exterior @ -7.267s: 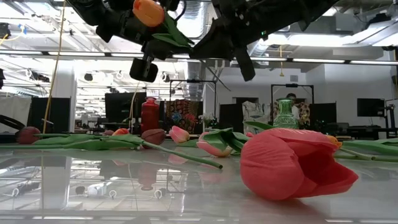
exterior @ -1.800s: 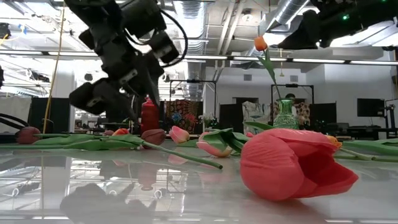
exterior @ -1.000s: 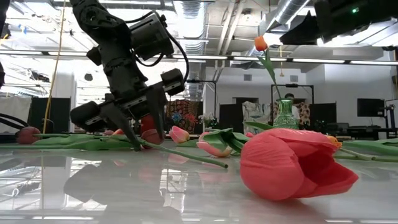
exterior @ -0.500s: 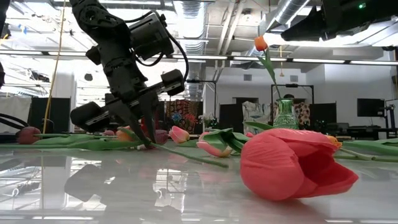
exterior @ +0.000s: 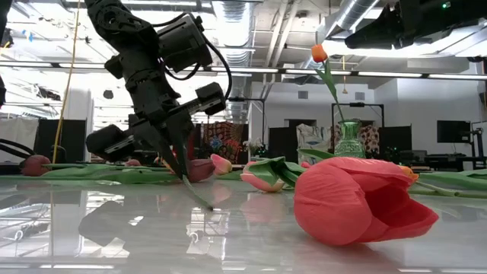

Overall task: Sort flowers into vase by color
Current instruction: Put the orange flower into the green vase

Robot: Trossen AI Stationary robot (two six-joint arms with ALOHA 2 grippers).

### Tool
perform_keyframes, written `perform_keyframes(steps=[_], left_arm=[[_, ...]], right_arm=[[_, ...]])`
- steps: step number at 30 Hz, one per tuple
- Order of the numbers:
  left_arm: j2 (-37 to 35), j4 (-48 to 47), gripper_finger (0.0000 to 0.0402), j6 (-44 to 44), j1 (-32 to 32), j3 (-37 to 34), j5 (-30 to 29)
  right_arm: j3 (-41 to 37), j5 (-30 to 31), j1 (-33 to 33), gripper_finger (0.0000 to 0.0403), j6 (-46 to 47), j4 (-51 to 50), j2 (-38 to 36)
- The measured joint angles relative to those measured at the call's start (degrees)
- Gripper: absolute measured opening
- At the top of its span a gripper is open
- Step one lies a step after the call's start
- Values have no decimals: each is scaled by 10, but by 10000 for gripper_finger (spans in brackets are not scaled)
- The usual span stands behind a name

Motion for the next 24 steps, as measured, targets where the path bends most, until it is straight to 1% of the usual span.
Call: perform_keyframes(steps=[2,4,9,14,17,19,22,24], left_arm=[[-8,0,0,16,-3,0,-1],[-20,0,0,34,-6,0,-15],[-70,1,0,89,-8,0,-73],[-122,6,0,139,-7,0,-145],[-143,50,0,196,-7,0,-195],[-150,105,0,250,-5,0,-224],[-153,203,0,345,3,0,-250],[-153,247,0,405,11,3,-262]], right_arm=[[0,0,0,203,0,0,0],[0,0,0,203,0,0,0],[0,0,0,203,0,0,0],[0,0,0,203,0,3,0],[0,0,-1,203,11,18,0],[0,1,-1,203,14,40,0],[0,1,-1,203,14,74,0],[0,1,-1,203,14,93,0]])
